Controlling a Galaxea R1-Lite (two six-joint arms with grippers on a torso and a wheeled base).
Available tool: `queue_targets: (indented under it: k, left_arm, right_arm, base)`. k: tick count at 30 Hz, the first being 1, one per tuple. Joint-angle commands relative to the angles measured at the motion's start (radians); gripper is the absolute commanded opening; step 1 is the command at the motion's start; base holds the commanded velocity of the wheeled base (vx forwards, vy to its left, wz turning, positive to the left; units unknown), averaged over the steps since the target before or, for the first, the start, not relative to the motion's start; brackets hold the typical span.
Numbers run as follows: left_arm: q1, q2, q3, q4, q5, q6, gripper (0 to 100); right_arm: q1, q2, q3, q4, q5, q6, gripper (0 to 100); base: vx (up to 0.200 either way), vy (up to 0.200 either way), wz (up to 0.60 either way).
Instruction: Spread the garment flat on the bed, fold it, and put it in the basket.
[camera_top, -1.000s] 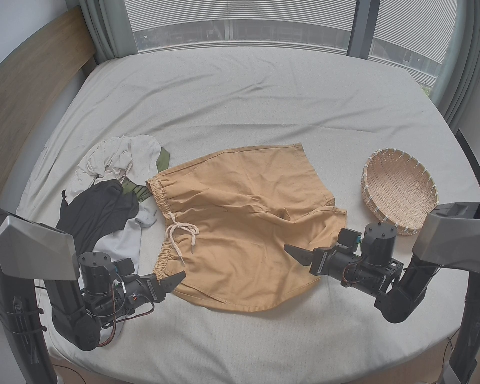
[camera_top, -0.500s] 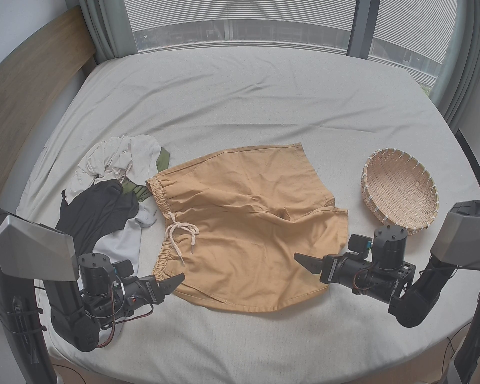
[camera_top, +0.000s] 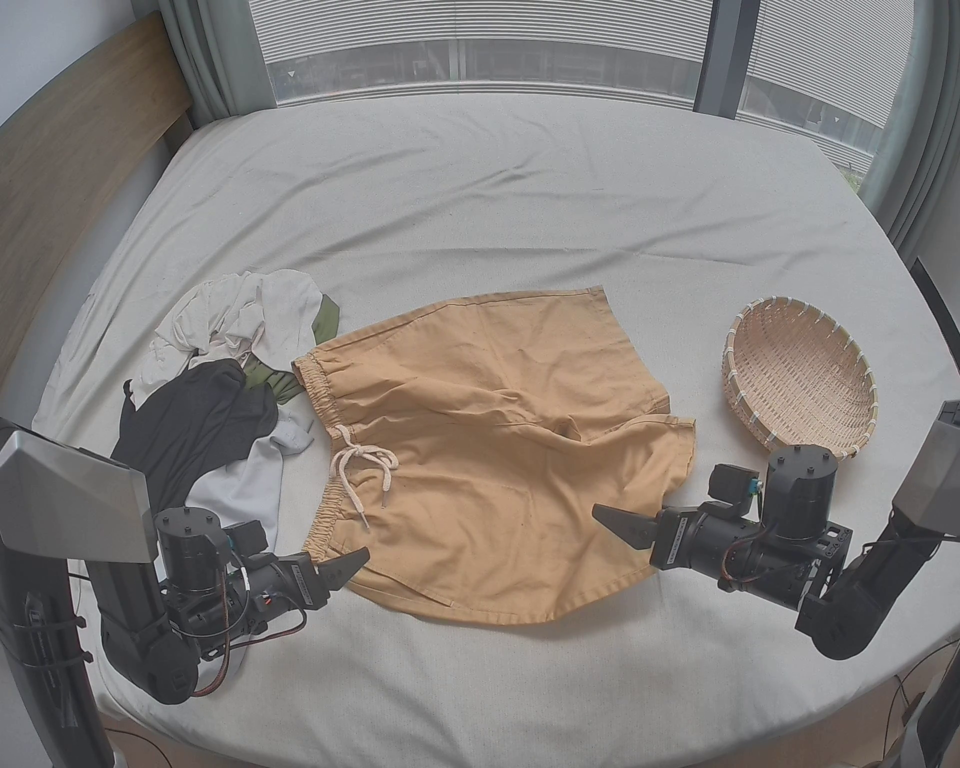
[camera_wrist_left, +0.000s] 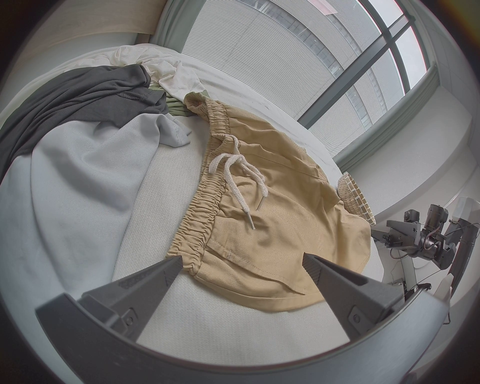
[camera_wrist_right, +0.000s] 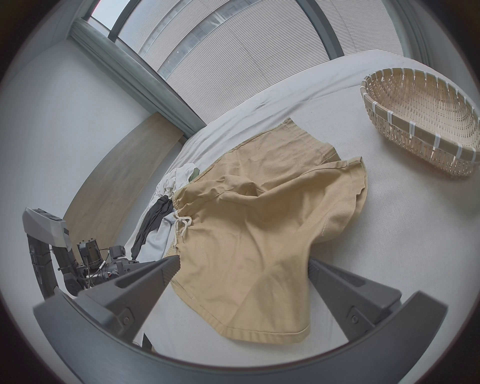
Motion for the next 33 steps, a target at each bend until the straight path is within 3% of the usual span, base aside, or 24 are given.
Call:
queue_targets:
  k: [1, 7, 17, 27, 33]
  left_arm:
    - [-0.001, 0.002, 0.000, -0.004, 0.000, 0.000, 100]
    - [0.001, 0.005, 0.000, -0.004, 0.000, 0.000, 100]
    - [0.001, 0.016, -0.002, -0.004, 0.000, 0.000, 100]
    - [0.001, 0.013, 0.005, -0.004, 0.000, 0.000, 100]
    - [0.002, 0.011, 0.008, -0.004, 0.000, 0.000, 100]
  right_arm:
    - [0.021, 0.044, -0.069, -0.008, 0.002, 0.001, 100]
    - [0.030, 0.167, -0.214, -0.002, 0.001, 0.003, 100]
    - [0.053, 0.254, -0.309, -0.008, 0.004, 0.004, 100]
    - [0.078, 0.287, -0.302, -0.071, 0.001, 0.034, 100]
    - [0.060, 0.175, -0.191, -0.036, -0.007, 0.043, 100]
  base:
    - [0.000, 0.000, 0.00]
    - [0.000, 0.000, 0.00]
    - [0.000, 0.000, 0.00]
    - [0.000, 0.000, 0.00]
    - [0.000, 0.000, 0.00]
